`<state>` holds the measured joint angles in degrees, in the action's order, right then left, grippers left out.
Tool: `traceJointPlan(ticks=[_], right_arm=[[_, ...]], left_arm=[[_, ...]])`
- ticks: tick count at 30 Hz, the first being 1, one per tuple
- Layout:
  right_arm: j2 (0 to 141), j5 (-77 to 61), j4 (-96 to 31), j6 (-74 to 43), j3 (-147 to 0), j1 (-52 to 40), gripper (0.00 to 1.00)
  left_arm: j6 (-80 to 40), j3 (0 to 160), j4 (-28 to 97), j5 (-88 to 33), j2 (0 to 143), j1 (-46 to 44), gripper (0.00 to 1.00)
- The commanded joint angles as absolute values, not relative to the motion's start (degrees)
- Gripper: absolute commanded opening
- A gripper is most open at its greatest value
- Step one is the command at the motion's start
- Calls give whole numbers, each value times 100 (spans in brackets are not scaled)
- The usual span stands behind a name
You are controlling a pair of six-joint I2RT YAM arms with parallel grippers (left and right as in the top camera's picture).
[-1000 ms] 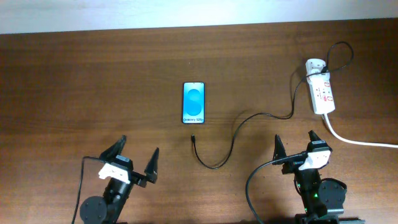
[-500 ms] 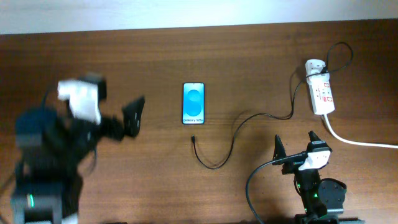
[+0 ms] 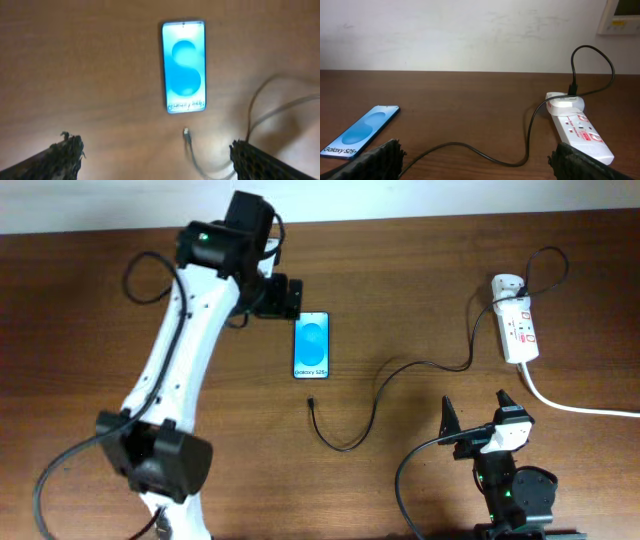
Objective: Plug charger to phone and switch on socket
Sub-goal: 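Move the left gripper over the blue phone and lower onto it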
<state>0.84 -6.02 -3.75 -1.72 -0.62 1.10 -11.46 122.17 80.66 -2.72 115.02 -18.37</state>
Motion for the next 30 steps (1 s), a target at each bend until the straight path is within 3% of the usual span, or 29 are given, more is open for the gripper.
traceJointPlan(ticks=[1, 2, 4, 13, 18, 30], right_arm=[[47, -591, -410, -222, -32, 143, 98], [47, -591, -410, -222, -32, 143, 98], [47, -591, -410, -220, -32, 141, 98], [47, -591, -410, -220, -32, 143, 98], [47, -591, -410, -222, -32, 143, 98], [47, -591, -410, -220, -32, 143, 98]], left_arm=[[-1455, 12352, 7616, -620, 11730, -1848, 99], [-2351, 12339, 7605, -517, 11832, -1848, 99], [-3041, 12291, 7516, -368, 12108, -1876, 99], [-3033, 12289, 7308, -172, 13338, -2508, 99], [-2410, 12287, 6630, -158, 13640, -2526, 99], [-2683, 12287, 6510, 132, 14341, -2687, 99]])
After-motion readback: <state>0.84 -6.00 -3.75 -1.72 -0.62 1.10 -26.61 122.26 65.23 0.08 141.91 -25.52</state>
